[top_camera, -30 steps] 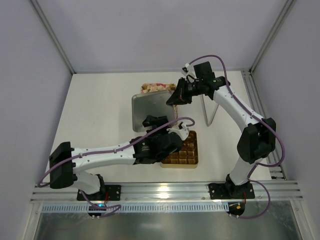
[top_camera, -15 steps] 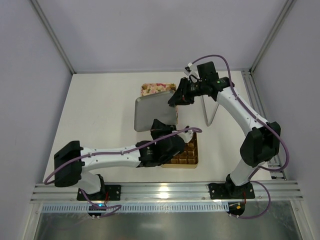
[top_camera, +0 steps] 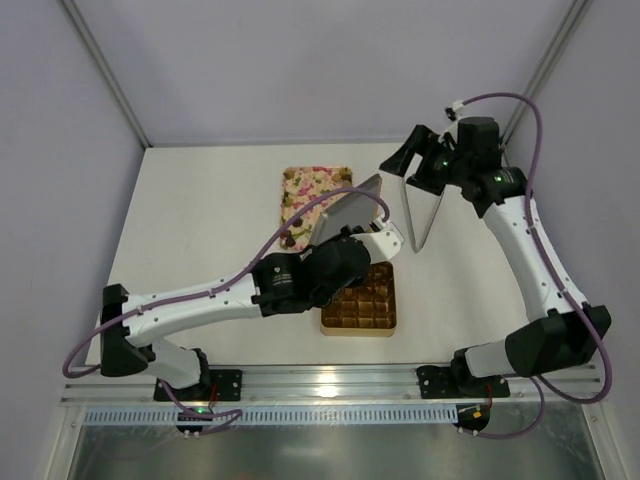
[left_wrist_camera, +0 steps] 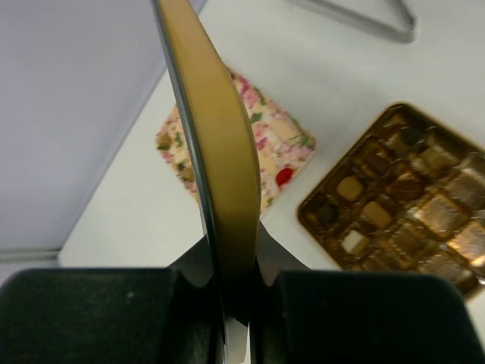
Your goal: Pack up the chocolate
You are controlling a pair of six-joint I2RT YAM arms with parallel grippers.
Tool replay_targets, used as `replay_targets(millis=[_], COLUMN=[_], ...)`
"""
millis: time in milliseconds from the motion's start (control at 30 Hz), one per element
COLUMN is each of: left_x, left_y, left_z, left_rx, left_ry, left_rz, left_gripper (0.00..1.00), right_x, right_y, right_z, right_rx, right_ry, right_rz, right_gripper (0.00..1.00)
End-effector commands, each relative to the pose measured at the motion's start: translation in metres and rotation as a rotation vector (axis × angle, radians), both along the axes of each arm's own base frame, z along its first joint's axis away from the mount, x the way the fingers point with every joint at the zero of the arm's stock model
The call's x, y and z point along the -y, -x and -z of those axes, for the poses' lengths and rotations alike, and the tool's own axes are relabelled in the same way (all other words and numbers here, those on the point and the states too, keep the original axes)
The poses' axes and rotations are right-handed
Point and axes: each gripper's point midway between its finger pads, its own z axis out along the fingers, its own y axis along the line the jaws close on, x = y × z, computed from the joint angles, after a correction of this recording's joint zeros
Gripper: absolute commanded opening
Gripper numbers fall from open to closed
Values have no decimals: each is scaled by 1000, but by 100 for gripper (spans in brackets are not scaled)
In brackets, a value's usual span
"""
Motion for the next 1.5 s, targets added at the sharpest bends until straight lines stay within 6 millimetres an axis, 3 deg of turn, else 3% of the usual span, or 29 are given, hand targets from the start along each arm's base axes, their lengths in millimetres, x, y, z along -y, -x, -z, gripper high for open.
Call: replay_targets(millis=[0,33,133,200,267,300,367,400,467,533,600,633,700,967,1467], left_x=[12,15,24,22,31,25,33,24,29,22,22,18,20,32,38], left_y=[31,34,44,37,46,33,44,29,33,18,18,10,10,15,27], left_z=[-13,-14,-18,-22,-35,-31,-49,-39,-53,-47,-40,-26,-24,7,72], left_rx=[-224,-254,-383,-454,-597,-644,-789,-826,-945,-1002,-1111,-1127,-1199,-1341,-1523], left_ry=[217,250,372,457,630,694,850,894,1028,1132,1209,1240,1298,1353,1220], left_rz=[91,95,118,104,164,133,213,168,211,199,180,160,172,226,181], left_gripper=[0,0,0,0,0,0,0,0,0,0,0,0,0,0,0], right_x=[50,64,84,89,92,93,92,90,85,85,86,85,83,82,67], right_y=[-12,-11,-9,-4,3,6,14,17,26,31,40,42,50,67,91], right_z=[-20,-28,-26,-25,-26,-19,-10,-7,8,19,33,36,49,93,139], right_rx=[120,148,165,183,197,186,180,180,156,146,127,127,112,50,8], right_ry=[18,12,19,21,27,34,40,35,30,38,48,45,39,46,17], right_rz=[218,261,323,339,343,342,329,314,279,269,265,263,249,236,219], right_gripper=[89,89,90,90,90,90,90,90,90,90,90,90,90,90,90])
